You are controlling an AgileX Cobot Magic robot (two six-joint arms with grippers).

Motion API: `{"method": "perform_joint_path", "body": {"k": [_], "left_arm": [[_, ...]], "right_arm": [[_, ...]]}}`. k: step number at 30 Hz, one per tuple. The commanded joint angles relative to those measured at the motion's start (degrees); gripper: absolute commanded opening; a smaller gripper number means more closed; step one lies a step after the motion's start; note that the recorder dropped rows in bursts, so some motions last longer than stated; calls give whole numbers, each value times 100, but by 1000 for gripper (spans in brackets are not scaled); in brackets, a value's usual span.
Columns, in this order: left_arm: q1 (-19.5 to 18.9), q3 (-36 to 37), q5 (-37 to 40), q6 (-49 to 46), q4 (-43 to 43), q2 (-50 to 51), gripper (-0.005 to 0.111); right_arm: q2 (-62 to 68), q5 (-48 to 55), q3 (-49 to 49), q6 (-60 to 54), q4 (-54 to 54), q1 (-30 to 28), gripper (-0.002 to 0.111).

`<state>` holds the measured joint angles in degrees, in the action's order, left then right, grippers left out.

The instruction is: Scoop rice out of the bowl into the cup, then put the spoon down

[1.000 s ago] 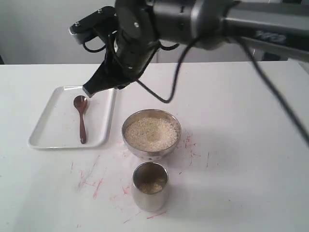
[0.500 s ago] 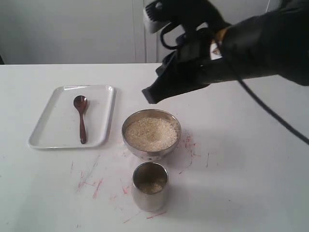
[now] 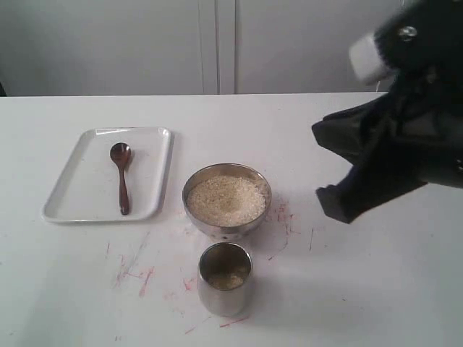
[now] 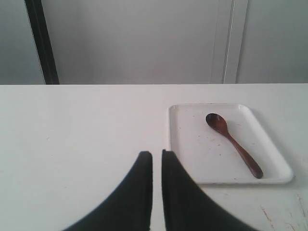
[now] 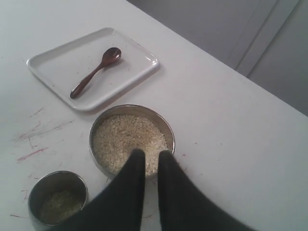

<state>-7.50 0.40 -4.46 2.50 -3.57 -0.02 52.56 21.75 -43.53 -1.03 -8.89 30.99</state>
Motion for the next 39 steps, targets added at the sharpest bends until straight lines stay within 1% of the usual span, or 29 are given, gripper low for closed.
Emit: {"method": "perform_joint_path", "body": {"k": [1,8,12,13,16,24,31,32,34,39], "left_arm": [[24,-40,-23,31,-26,2,14],[24,-40,-23,31,-26,2,14],[24,-40,-23,31,-26,2,14],[24,-40,-23,31,-26,2,14],[24,-40,-23,31,-26,2,14],[24,-40,-23,31,-26,2,14],[24,-40,-23,31,-26,2,14],[24,-40,-23,31,-26,2,14],[24,-40,-23,31,-26,2,14],[24,-40,-23,31,-26,2,14]], "right_arm": [[-830,-166,428,-11,23,-30,11],[-2123,-150,1012,-28,11,-30,11],[-2674,186,1242,37,-171,-30,11],[-2768,315,1279,226,-171,-30,11],[-2807,495,1288,785,-298,-30,11],[-2807,423,1288,785,-1120,-30,11],[-2901,423,1288,785,-1239,-62,11],[-2957,408,1288,785,-1239,-129,11],[-3187,80,1423,785,-1193,-463,11],[-3750,-1617,2183,785,-914,-1403,11]]}}
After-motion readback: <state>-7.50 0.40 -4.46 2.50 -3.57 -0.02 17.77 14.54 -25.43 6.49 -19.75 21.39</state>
